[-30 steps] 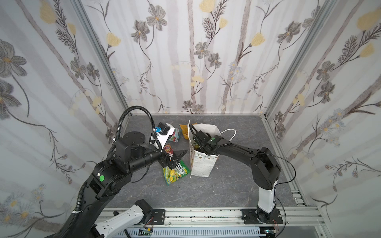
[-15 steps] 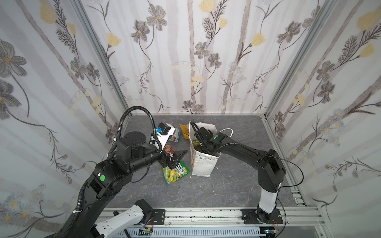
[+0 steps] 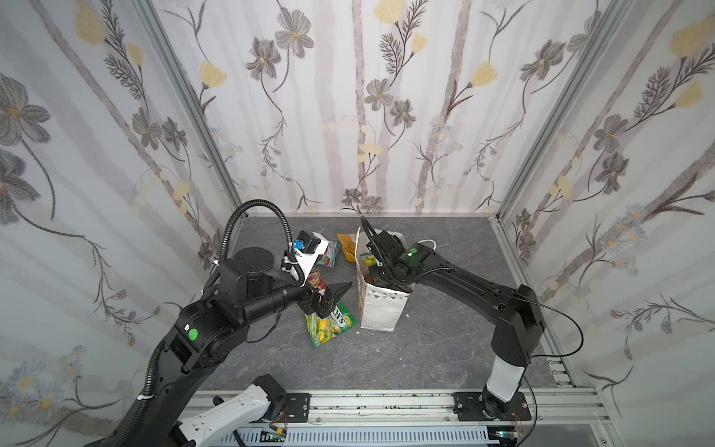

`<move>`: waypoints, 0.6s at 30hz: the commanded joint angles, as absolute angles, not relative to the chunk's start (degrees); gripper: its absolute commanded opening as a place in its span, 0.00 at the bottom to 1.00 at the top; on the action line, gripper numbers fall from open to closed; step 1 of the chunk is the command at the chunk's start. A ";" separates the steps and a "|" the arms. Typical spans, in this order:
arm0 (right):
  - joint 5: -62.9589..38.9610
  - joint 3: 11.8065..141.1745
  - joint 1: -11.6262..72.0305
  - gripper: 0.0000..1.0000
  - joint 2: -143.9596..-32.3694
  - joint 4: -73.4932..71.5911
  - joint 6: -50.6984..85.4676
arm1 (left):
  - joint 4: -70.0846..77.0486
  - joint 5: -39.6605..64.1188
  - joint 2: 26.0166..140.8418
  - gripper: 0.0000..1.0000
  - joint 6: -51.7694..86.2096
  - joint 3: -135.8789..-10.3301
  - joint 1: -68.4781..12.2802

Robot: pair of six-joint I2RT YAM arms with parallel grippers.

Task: Take the snacks out of the paper bag
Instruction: Pick up the snack from the paper bag.

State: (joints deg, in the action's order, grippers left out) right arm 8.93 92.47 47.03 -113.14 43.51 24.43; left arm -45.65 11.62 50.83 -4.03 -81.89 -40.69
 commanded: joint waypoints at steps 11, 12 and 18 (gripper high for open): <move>10.41 95.52 47.06 0.04 -110.77 42.97 25.31 | -44.93 10.98 51.33 1.00 -3.89 -81.90 -40.69; 10.52 95.69 47.08 0.03 -110.51 43.08 25.31 | -45.05 11.12 51.44 1.00 -3.95 -81.99 -40.76; 10.77 96.32 47.04 0.03 -109.35 43.33 25.40 | -45.02 11.09 51.69 1.00 -3.80 -82.00 -40.69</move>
